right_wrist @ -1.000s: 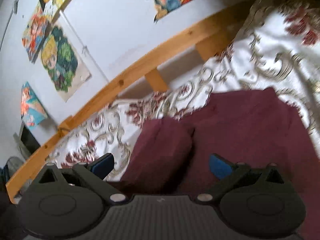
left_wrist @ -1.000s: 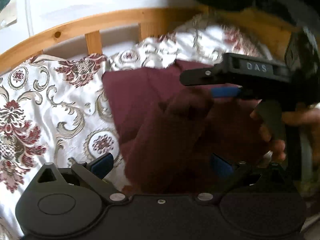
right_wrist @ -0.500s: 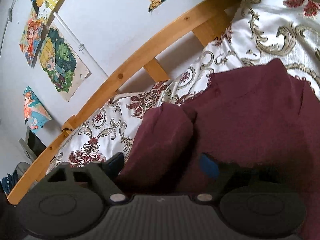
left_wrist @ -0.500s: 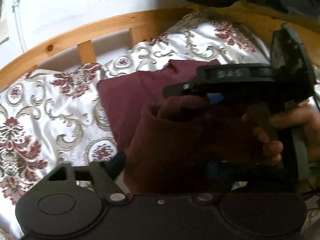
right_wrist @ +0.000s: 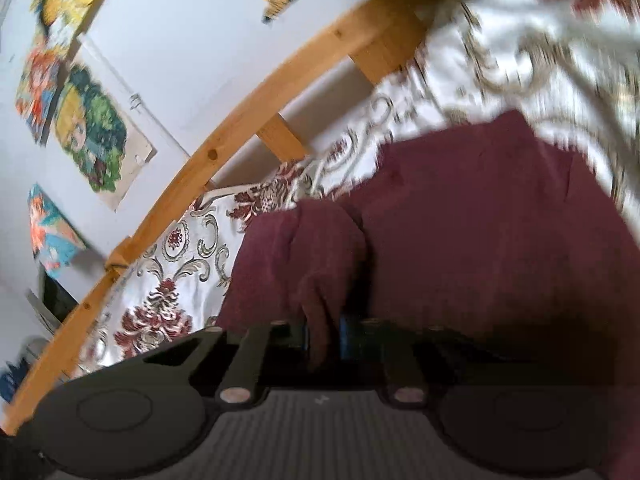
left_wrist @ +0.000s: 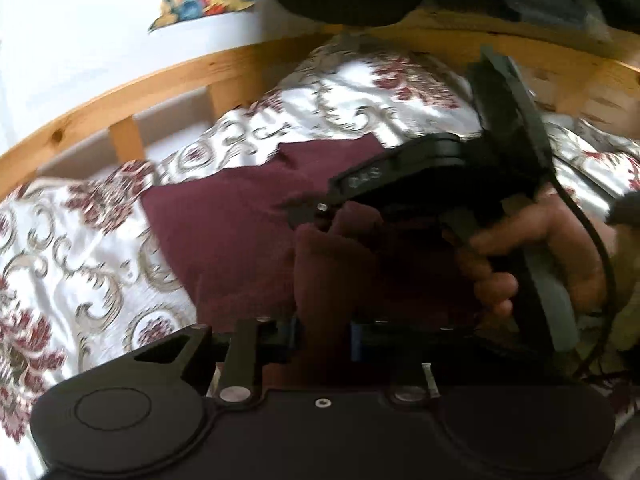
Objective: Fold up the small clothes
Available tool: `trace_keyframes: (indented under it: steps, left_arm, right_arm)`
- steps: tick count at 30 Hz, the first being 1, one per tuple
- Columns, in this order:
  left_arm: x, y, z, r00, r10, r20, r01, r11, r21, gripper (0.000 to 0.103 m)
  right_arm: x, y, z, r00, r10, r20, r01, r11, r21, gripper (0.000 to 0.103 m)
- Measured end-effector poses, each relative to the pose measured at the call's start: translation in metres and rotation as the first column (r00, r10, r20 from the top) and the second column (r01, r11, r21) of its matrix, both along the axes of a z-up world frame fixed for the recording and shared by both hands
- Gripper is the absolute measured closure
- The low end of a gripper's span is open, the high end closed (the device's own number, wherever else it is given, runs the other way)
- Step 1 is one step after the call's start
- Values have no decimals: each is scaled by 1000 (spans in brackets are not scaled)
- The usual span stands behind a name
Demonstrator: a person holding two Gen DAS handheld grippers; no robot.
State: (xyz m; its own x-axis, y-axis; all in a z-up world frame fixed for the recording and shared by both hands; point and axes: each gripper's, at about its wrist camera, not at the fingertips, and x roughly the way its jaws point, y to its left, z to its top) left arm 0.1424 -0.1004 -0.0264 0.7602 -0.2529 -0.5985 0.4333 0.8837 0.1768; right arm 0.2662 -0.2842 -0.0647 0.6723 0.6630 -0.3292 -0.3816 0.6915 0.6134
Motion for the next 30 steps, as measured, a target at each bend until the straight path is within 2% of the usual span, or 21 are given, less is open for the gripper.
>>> trace_keyframes:
  steps: [5, 11, 30]
  left_arm:
    - [0, -12, 1, 998, -55, 12, 56, 998, -13, 80]
    - [3, -23, -1, 996, -84, 11, 84, 996, -30, 80]
    - [9, -60, -5, 979, -200, 35, 201, 978, -48, 80]
  right_arm:
    - [-9, -4, 20, 996, -21, 87, 31, 993, -117, 89]
    - [-19, -8, 29, 989, -43, 138, 72, 975, -209, 89]
    - [-31, -54, 37, 979, -172, 110, 194, 951, -239, 89]
